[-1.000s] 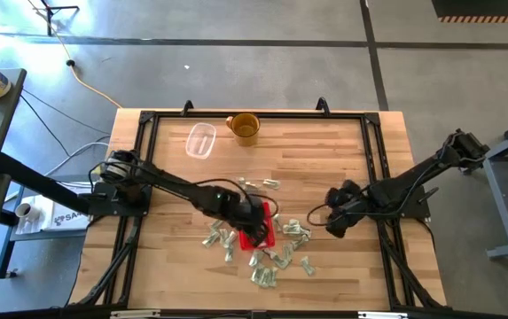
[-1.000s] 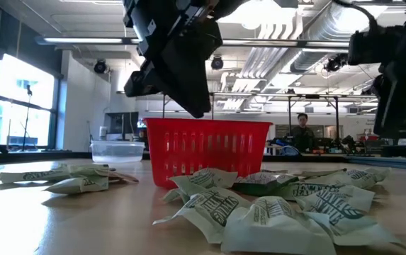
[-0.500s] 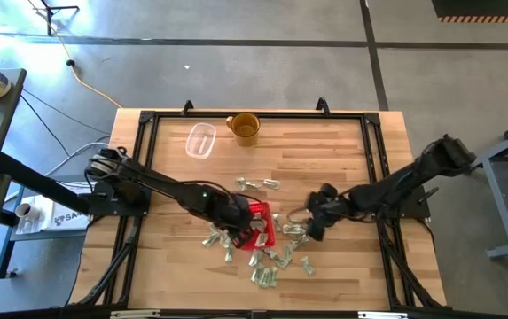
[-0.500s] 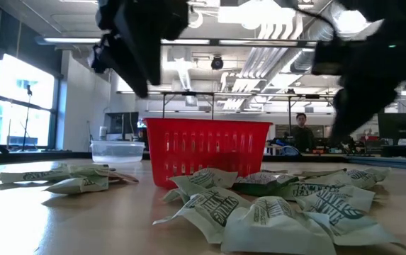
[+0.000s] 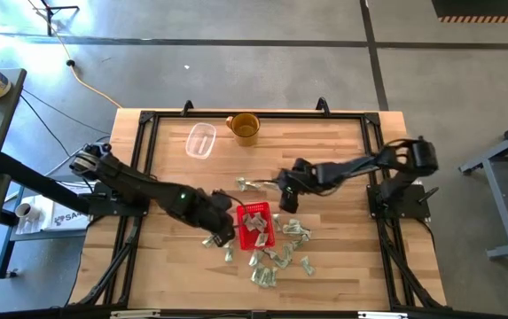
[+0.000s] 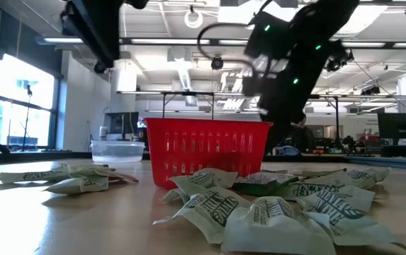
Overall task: Pick and place Stevia / Truvia into bins
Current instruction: Put the white stevia packet into the red basket
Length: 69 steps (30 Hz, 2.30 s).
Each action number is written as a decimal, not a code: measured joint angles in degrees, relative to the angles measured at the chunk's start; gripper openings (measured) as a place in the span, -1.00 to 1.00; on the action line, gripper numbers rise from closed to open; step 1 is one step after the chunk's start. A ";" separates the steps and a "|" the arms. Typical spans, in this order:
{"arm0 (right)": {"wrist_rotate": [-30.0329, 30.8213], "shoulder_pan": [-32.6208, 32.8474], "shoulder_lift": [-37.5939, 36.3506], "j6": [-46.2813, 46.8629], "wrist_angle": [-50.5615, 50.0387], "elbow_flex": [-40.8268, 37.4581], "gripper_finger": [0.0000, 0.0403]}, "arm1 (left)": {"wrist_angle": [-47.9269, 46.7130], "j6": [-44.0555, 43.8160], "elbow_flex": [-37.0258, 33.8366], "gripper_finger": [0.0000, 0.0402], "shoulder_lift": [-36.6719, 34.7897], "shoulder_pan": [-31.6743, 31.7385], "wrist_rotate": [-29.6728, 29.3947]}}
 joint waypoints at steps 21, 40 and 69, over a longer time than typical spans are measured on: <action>-12.59 -5.83 12.41 -7.20 -4.94 11.93 -0.61 | 26.56 -7.35 -31.69 -0.26 -17.51 -3.61 -3.15; -25.45 0.05 3.20 5.96 -13.19 27.02 -0.87 | 26.61 -11.17 -36.14 -0.26 -17.19 -2.23 2.89; 1.52 8.69 -6.15 8.29 -36.95 27.14 0.31 | 33.13 -15.26 -33.77 0.28 -1.69 2.38 7.13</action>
